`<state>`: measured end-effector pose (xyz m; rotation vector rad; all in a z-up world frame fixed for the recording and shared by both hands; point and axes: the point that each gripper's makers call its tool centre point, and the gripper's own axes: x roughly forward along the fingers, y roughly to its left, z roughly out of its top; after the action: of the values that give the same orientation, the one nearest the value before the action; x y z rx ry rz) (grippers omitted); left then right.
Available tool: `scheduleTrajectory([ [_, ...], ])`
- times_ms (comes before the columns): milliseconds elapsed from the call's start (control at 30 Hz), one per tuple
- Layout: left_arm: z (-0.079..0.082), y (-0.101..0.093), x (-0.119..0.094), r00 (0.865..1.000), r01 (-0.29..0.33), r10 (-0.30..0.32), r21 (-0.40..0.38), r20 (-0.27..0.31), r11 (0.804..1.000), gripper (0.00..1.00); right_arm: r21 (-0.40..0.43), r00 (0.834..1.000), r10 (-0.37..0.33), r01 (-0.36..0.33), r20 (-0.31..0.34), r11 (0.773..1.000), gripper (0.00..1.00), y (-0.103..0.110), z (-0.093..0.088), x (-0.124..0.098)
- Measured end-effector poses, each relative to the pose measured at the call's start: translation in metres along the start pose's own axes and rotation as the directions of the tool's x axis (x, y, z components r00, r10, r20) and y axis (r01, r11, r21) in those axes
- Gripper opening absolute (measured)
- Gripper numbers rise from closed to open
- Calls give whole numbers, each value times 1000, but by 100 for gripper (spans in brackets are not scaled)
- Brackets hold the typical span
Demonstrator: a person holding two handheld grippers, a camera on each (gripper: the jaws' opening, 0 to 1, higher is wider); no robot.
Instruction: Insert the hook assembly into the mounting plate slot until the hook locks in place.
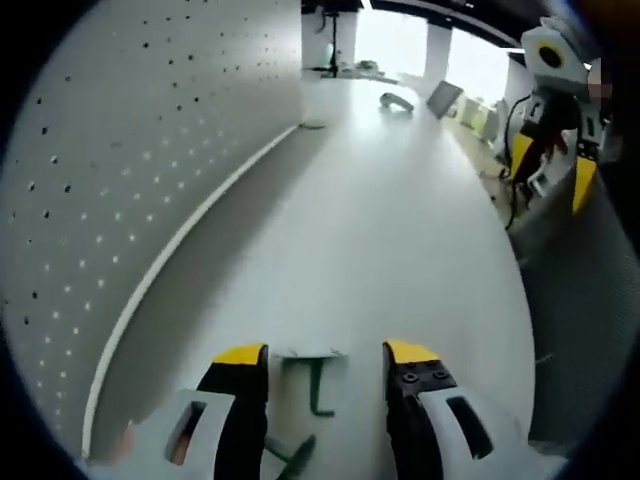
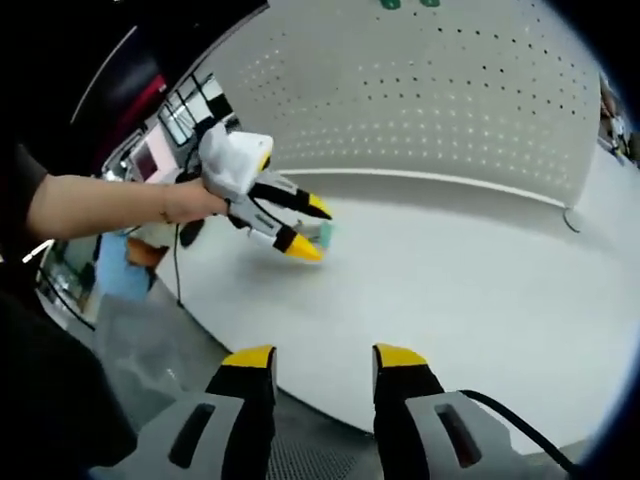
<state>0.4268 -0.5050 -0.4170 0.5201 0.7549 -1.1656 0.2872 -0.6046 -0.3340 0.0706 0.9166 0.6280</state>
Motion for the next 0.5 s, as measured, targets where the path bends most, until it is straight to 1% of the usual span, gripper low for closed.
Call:
scheduleTrajectory([
  [67,2,2,1,1000,-5,5,8,4,1000,46,2,1000,-2,2,-1,1000,38,0,-1,-1],
  [200,2,6,4,1000,-10,10,-1,3,1000,45,4,1000,-1,1,-11,1000,38,1,-5,0],
  [433,-3,7,2,1000,-4,4,-3,-12,1000,32,6,1000,2,-2,-14,1000,37,2,-5,2],
  [500,-4,7,2,1000,-5,5,-2,-12,1000,32,7,1000,3,-3,-15,1000,37,3,-5,2],
])
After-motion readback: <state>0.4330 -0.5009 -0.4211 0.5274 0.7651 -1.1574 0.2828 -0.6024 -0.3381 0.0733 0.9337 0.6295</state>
